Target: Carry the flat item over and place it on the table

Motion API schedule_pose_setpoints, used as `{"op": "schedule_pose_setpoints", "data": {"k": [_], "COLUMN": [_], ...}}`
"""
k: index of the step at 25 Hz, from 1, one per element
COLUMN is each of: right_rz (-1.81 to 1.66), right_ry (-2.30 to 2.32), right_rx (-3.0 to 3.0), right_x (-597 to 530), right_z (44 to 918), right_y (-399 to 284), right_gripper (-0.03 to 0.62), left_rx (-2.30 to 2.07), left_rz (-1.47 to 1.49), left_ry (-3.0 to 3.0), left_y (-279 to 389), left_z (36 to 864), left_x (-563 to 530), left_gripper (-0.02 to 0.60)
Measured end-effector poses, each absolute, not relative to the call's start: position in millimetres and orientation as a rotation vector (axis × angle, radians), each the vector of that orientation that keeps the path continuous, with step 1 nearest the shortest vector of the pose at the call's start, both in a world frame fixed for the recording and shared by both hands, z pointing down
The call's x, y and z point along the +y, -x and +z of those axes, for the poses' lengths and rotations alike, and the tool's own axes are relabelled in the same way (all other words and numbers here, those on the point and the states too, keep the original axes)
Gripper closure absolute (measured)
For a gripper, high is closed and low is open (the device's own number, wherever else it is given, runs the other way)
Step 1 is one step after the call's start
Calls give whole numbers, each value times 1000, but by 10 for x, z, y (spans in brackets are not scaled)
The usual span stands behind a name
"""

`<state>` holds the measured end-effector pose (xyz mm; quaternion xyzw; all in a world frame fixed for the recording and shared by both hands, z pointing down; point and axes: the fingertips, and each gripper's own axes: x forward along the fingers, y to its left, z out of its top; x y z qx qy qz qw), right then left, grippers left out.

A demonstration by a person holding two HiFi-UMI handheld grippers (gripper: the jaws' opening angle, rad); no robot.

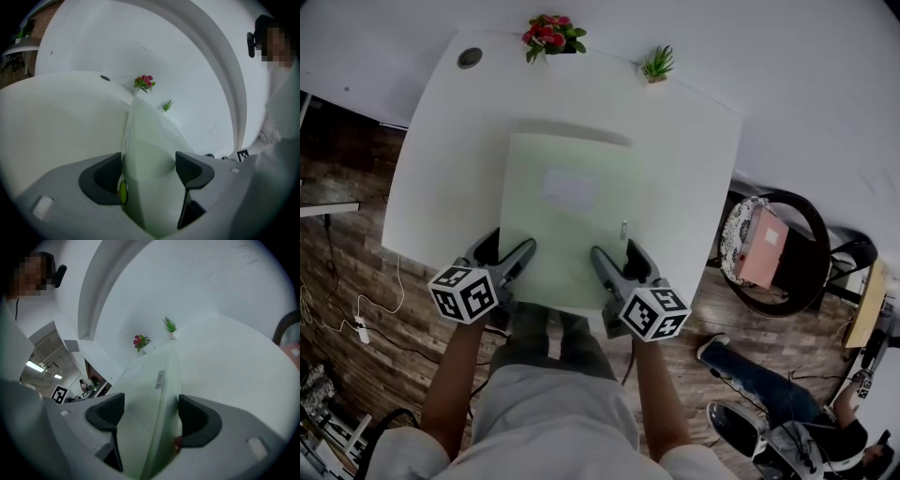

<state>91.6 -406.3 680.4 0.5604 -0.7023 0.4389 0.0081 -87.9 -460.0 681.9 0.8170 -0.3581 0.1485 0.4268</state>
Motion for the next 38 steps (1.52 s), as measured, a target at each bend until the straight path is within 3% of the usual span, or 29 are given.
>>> {"op": "schedule_pose_setpoints", "data": {"k": [13, 17, 26, 38], "right_rz": [1291, 1248, 1146, 1027], "right_ry": [-1785, -1835, -1919, -1967], "right_rx": [-2208, -2207, -2225, -2261], "right_x": [-4010, -3989, -3903, -3663], "right_z": [6669, 6553, 6233, 5825], "right_y": [-991, -1050, -1185, -1222], "right_gripper": [237, 253, 450, 585], "left_rx": [-949, -996, -1068, -1162], "left_rz": [354, 341, 335, 291], "left_ry": [-2099, -2128, -2161, -2253], "left_y": [935, 1005, 1071, 1151], "left_z": [6654, 6527, 6314, 5795], "left_x": [-4600, -4620, -4529, -4368], "left_gripper": [221, 304, 404, 555]}}
